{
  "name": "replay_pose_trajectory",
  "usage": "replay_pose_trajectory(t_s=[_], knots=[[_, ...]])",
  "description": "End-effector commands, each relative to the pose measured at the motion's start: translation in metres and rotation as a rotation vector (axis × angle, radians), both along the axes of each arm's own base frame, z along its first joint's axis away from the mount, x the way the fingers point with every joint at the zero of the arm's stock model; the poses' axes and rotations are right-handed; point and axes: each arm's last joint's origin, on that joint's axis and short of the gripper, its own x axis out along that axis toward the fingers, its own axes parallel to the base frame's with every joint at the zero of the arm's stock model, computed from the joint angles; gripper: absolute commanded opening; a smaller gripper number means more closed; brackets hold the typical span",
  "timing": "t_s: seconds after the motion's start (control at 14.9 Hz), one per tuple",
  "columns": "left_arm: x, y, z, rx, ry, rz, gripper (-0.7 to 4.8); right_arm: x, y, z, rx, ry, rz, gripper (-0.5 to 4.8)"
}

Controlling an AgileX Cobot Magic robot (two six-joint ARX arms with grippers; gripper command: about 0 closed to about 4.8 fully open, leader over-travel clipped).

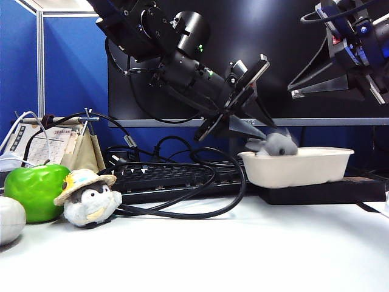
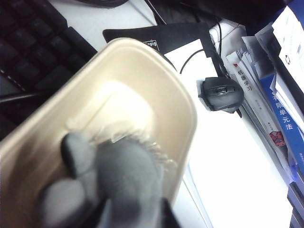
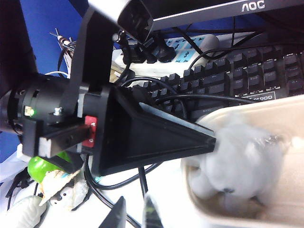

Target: Identity fluffy octopus among items on the table, put them into the paper lunch box.

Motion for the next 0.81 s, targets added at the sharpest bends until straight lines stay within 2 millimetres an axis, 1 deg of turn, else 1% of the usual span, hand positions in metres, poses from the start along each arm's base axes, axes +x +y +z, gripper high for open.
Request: replay_pose_trajectory(t_s=[0.07,0.13,0.2,0.27,0.54,0.81], knots=[[0.0,-0.001,0.005,-0.014,-0.018,-0.01,1.93,0.0,0.0,0.004,0.006,-0.022,0.006,0.54],[0.0,-0.001,0.005,-0.014,-0.019,-0.01,1.94,0.0,0.0,0.004,0.006,-0.022,0.006,0.54],[0.0,-0.001,0.005,-0.014,-0.017,-0.009,2.25,0.0,0.0,0.004,0.006,-0.022,0.006,0.54],[0.0,-0.001,0.005,-0.012,-0.014,-0.009,2.8,0.0,0.0,0.004,0.006,-0.022,0.006,0.54],[-0.001,0.0,0.008,-0.013,-0.019,-0.01,2.82,0.0,0.0,0.004,0.006,-0.022,0.006,0.54],[-0.003,0.01,0.025,-0.001,-0.066,-0.018,2.83,0.0,0.0,0.004,0.006,-0.022,0.006,0.54]])
